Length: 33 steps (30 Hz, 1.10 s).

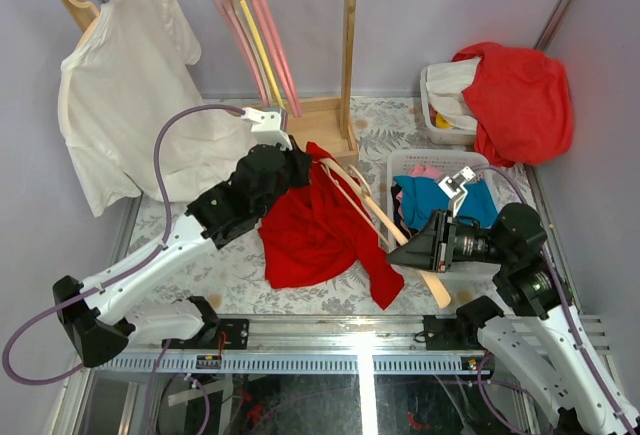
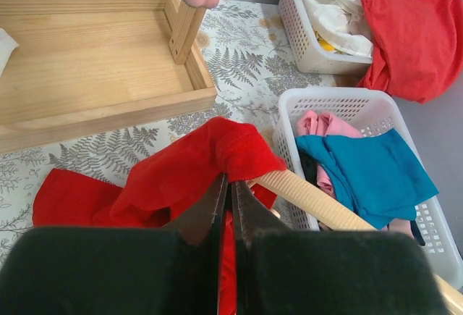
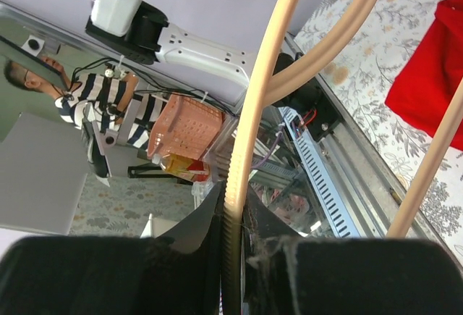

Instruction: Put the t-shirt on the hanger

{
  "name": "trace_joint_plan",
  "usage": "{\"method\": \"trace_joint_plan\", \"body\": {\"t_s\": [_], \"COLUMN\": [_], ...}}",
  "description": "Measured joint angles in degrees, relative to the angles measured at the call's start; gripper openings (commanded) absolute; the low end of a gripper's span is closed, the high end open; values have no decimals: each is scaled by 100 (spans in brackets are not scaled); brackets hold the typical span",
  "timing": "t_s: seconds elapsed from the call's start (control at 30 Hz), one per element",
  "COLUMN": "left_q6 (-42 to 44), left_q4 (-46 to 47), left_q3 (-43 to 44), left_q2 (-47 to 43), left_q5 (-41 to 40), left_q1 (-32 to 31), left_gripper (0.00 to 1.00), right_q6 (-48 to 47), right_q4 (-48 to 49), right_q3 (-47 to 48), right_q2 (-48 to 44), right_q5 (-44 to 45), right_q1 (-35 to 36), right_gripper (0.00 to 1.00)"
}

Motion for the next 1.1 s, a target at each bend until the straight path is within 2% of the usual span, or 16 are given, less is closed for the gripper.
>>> {"method": "trace_joint_plan", "body": {"t_s": [0.43, 0.73, 1.1], "left_q6": [131, 319, 468], "left_q4": [-304, -516, -621], "left_q3": [511, 743, 903], "left_q2": [173, 243, 457], "left_q5": [-125, -205, -219], "left_q1": [-9, -9, -9], "left_gripper": [2, 2, 3], "right_q6": [382, 608, 966], "right_q4": [721, 1016, 1110], "right_q3": [223, -579, -874], "right_q2": [-223, -304, -935], "right_q5": [-501, -883, -1088], "right_q1": [0, 0, 0], "right_gripper": [0, 0, 0]}}
